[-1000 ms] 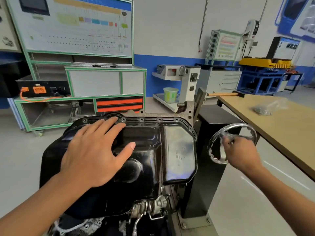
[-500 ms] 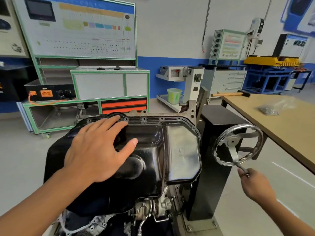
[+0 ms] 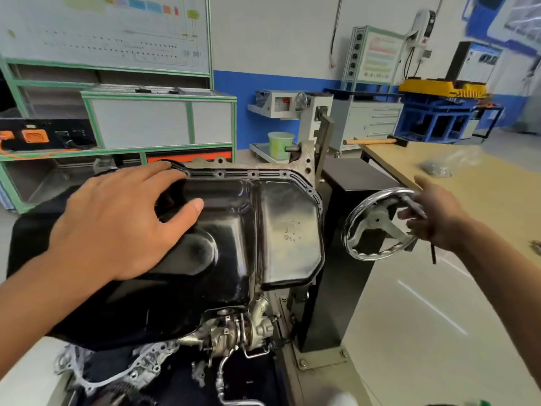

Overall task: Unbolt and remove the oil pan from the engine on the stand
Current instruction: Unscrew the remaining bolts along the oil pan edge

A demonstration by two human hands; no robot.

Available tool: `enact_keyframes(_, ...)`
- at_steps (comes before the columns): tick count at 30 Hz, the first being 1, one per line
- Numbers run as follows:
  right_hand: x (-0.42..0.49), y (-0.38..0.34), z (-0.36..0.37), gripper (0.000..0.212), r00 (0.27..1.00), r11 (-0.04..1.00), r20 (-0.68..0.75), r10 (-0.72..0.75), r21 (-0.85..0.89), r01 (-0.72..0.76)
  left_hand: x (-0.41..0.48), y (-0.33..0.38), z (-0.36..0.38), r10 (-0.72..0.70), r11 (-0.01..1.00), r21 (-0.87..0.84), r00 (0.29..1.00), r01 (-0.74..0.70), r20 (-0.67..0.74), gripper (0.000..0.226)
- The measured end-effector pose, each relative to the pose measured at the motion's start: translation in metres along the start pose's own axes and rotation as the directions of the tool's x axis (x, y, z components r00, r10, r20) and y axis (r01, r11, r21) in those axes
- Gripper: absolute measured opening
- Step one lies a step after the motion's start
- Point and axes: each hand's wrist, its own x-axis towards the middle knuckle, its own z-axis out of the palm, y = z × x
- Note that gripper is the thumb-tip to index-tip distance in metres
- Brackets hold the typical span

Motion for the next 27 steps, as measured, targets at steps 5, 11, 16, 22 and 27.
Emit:
enact_keyframes(5,-0.021,0.084,0.081,0.059,0.931,0.138,0.305,-0.2,-0.932,0.335,0.005,-0.003,0.001,0.008,1.0,-0.005,1.0,-0.008,-0.01,0.073)
enact_keyframes(11,0.012,0.119,-0.011,0.035,0.992,0.233,0.071,-0.103,-0.968,0.093,0.009,-0.008,0.006,0.032,0.999,-0.006,0.999,-0.032,-0.023,0.07)
enact_keyframes(16,0.027,0.124,-0.031,0.046,0.982,0.513,-0.039,-0.187,-0.856,0.064,0.009,-0.008,0.005,0.026,0.999,-0.017,0.999,-0.027,-0.033,0.07)
enact_keyframes(22,0.028,0.083,-0.048,0.026,0.962,0.993,-0.269,0.045,-0.097,-0.074,0.008,-0.003,-0.003,0.028,0.999,-0.021,0.999,-0.029,-0.026,0.066)
enact_keyframes(27,0.012,0.006,-0.021,0.029,0.995,0.995,0.043,0.093,0.02,-0.094,0.021,-0.003,-0.009,-0.023,0.999,-0.047,0.999,0.025,0.039,0.069)
